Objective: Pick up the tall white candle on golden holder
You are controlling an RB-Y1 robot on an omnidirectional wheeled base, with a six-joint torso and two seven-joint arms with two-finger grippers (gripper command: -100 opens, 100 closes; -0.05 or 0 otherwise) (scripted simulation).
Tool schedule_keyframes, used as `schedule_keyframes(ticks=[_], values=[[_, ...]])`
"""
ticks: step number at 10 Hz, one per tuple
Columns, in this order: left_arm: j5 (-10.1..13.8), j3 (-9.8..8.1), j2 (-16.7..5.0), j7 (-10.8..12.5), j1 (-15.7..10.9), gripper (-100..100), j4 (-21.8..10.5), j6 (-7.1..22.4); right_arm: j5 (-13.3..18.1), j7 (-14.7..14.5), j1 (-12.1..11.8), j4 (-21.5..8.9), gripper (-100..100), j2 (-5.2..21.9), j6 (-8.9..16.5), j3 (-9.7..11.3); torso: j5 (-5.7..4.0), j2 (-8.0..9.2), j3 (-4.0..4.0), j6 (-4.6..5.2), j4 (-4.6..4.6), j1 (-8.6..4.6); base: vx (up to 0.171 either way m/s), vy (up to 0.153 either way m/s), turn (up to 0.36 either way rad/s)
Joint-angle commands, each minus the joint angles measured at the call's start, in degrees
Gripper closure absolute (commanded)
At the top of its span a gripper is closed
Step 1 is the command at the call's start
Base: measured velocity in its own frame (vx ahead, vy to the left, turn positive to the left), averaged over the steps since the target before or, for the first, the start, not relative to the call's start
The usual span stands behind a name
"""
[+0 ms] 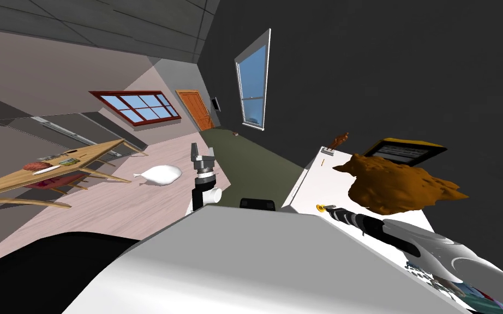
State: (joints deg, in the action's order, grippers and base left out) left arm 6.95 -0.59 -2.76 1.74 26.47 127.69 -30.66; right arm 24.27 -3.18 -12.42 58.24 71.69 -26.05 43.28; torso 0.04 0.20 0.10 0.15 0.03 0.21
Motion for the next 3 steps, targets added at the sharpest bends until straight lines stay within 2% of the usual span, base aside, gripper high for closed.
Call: schedule_keyframes(ticks=[1,2,3], values=[[0.00,0.00,0.00,0.00,0.00,0,0.00,0.00,-0.30,0.50,-0.25,0.97,100,1.67,-0.67,-0.03,0.00,0.00,0.00,0.00,0.00,0.00,-0.027,0.035,-0.054],[0.00,0.00,0.00,0.00,0.00,0,0.00,0.00,-0.19,0.34,-0.18,0.66,100,1.11,-0.36,-0.01,0.02,0.03,0.02,0.00,0.01,0.02,-0.013,0.012,-0.013],[0.00,0.00,0.00,0.00,0.00,0,0.00,0.00,-0.22,0.40,-0.22,0.73,0,1.25,-0.45,-0.03,-0.03,-0.01,0.00,-0.03,0.00,-0.05,0.000,0.000,0.000]])
